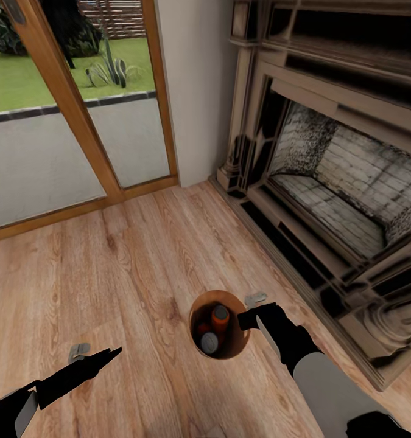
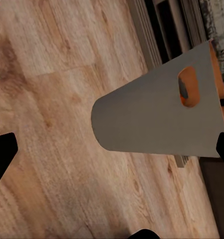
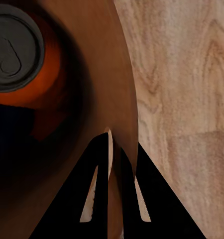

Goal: Put the three can of soda from the living room inside the tash can in the kitchen.

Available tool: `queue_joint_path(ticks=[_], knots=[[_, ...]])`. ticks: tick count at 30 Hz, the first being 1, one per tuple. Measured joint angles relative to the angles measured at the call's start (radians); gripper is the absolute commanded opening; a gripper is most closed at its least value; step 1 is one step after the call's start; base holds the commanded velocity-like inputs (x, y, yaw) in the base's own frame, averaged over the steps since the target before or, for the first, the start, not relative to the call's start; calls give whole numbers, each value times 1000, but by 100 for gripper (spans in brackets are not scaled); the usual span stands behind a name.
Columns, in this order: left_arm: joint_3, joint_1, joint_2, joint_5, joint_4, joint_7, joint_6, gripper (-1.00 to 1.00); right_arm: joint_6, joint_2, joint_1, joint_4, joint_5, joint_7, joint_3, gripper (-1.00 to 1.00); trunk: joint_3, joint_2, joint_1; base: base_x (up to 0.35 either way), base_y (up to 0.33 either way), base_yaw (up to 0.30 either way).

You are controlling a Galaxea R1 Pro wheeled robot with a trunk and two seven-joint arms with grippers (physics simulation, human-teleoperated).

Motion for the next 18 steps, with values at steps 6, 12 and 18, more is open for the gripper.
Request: queue_joint_path(ticks=[6, 12, 18], knots=[[0, 0, 0, 0, 0, 0, -1, 100, 0, 0, 0, 0, -3, 1, 77, -100, -19, -42, 23, 0, 0, 0], [0, 0, 0, 0, 0, 0, -1, 100, 0, 0, 0, 0, -3, 0, 85, -100, -38, -84, 46, 0, 0, 0], [0, 0, 0, 0, 0, 0, -1, 100, 0, 0, 0, 0, -3, 0, 87, -100, -56, -126, 69, 0, 0, 0]])
